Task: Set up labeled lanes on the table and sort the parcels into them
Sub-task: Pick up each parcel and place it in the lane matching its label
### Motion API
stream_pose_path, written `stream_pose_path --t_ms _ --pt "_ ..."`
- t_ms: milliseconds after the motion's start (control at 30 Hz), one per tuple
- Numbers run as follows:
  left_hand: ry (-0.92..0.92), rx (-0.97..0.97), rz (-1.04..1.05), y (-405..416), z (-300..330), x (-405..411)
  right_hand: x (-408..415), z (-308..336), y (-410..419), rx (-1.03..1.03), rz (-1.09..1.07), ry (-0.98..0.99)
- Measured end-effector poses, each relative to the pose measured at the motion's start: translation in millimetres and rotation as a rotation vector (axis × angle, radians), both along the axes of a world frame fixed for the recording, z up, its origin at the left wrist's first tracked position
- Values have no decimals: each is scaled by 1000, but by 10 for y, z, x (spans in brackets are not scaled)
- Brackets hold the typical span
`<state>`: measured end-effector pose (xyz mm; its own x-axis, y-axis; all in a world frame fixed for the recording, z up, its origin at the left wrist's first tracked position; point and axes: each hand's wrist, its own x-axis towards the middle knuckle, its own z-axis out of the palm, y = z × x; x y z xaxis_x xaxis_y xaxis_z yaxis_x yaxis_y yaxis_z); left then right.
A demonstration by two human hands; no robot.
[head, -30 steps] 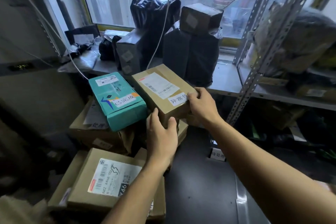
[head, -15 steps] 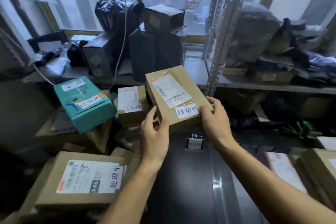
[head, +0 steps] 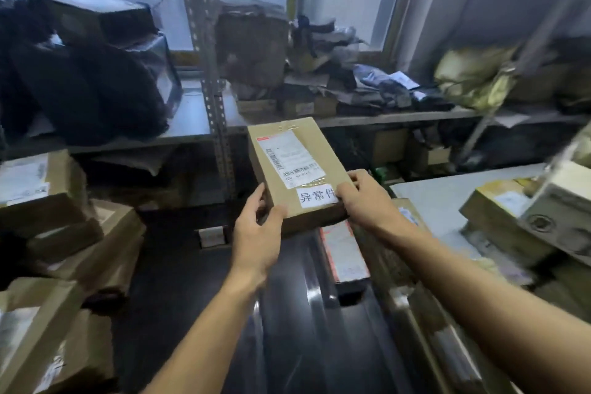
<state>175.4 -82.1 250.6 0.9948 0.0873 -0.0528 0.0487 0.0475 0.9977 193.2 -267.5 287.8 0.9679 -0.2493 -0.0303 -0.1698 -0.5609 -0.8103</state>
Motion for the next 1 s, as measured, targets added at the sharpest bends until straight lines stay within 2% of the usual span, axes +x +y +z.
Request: stream_pose_path --t_ms 233,467,667,1000 --pt "66 -52 -138 -1385 -6 86 132 322 -1599 -183 102 226" --pt "227 -28 -310 -2287 -435 319 177 -153 -2623 -107 126 405" --pt "337 86 -464 -2670 -1004 296 87 -846 -3088 -114 113 547" --pt "379 238 -384 -2855 -1319 219 101 -1313 -3268 -149 138 501"
